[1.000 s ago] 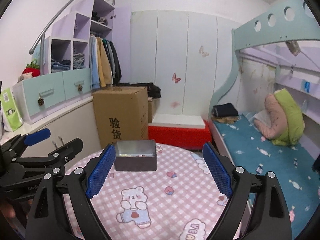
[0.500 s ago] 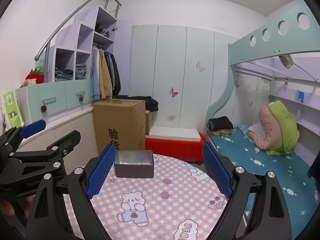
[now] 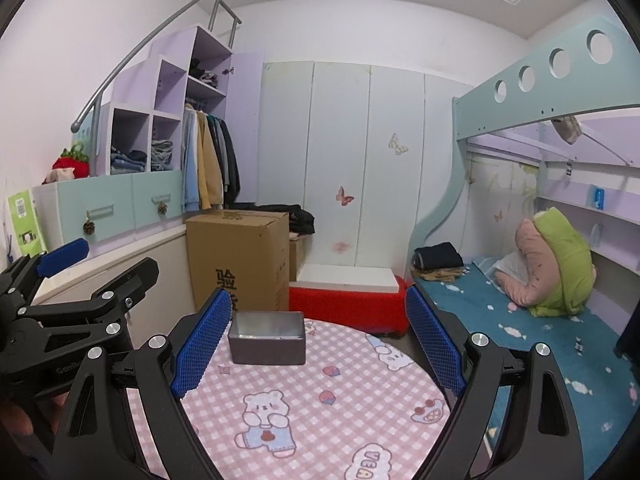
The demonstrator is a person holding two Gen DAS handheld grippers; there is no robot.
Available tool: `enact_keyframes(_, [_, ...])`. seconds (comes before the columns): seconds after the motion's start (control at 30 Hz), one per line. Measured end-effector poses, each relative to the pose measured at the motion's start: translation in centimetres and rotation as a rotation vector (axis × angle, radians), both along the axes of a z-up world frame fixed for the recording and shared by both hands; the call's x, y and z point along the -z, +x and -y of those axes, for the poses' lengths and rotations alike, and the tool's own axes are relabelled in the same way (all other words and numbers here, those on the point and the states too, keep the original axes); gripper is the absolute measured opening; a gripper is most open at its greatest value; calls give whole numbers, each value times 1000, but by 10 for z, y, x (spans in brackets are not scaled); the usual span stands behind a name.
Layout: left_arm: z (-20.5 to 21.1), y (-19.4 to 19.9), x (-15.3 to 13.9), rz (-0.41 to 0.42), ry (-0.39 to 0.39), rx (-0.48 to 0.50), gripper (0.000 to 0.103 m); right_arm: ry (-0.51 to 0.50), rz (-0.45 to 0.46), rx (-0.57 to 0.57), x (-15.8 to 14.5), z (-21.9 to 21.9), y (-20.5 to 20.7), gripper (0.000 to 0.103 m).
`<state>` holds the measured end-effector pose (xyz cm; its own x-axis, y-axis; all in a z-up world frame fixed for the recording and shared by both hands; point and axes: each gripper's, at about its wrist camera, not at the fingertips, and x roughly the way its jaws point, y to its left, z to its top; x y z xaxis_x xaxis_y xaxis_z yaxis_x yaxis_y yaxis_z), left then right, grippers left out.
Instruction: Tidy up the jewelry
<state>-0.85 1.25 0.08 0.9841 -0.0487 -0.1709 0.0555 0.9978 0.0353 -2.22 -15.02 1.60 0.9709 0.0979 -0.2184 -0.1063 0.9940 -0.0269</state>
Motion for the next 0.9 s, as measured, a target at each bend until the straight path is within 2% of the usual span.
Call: enact_keyframes(0.9, [2, 8, 2, -4, 7, -1, 96, -7, -12, 8, 6, 3, 7, 86])
